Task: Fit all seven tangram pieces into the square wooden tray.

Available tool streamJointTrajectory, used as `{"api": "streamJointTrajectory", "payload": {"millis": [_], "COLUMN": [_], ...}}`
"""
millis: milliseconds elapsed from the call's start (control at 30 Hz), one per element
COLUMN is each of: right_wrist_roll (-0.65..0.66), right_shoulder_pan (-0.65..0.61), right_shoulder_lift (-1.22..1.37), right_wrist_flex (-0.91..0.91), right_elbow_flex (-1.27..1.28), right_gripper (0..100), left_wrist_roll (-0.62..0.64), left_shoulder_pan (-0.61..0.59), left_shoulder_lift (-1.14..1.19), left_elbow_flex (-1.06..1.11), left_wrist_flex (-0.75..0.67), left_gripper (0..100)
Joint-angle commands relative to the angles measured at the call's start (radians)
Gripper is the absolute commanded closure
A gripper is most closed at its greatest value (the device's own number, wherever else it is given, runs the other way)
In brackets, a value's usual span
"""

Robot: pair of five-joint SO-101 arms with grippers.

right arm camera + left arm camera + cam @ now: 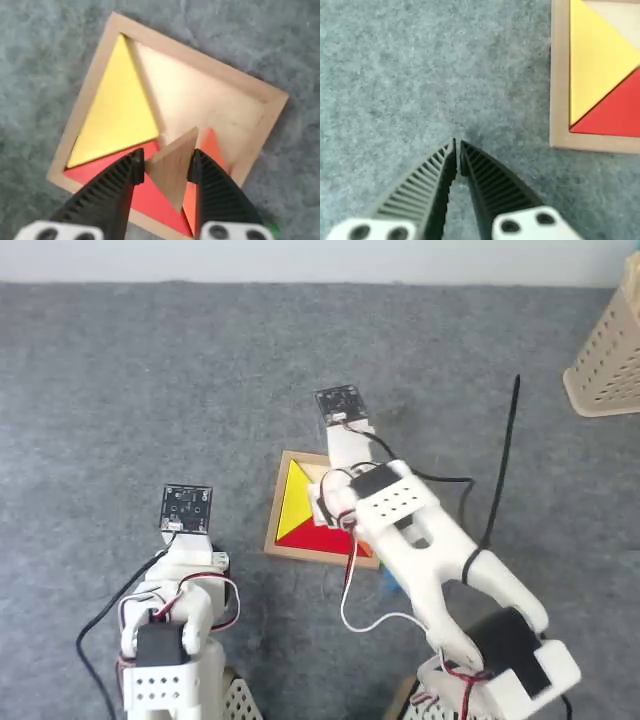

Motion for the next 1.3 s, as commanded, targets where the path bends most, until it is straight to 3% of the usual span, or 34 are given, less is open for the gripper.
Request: {"api": "streamJointTrajectory", "payload": {"millis": [0, 533, 767, 933, 1033, 1200, 1267], "right_wrist_roll": [-0.043, -0.075, -0.074, -0.072, -0.035, 0.035, 0.068], "right_shoulder_pan": [-0.012, -0.008, -0.012, -0.008, -0.002, 0.042, 0.053], "right_shoulder_lift": [0.013, 0.070, 0.068, 0.062, -0.007, -0.228, -0.297], "right_wrist_flex": [-0.074, -0.133, -0.099, -0.096, -0.054, -0.007, -0.044], "right_elbow_flex": [-0.029, -0.035, -0.035, -0.037, -0.038, 0.017, 0.094], "right_gripper": [88.6, 87.7, 73.7, 73.5, 78.3, 99.8, 97.1], "left_wrist_roll": [-0.003, -0.003, -0.003, -0.003, -0.003, -0.003, -0.003], "left_shoulder_pan": [0.005, 0.005, 0.005, 0.005, 0.005, 0.005, 0.005], "left_shoulder_lift": [-0.018, -0.018, -0.018, -0.018, -0.018, -0.018, -0.018], "left_elbow_flex": [-0.010, -0.010, -0.010, -0.010, -0.010, -0.010, -0.010], "left_wrist_flex": [0.006, 0.006, 0.006, 0.006, 0.006, 0.006, 0.006], "left_gripper": [98, 98, 98, 98, 98, 98, 98]}}
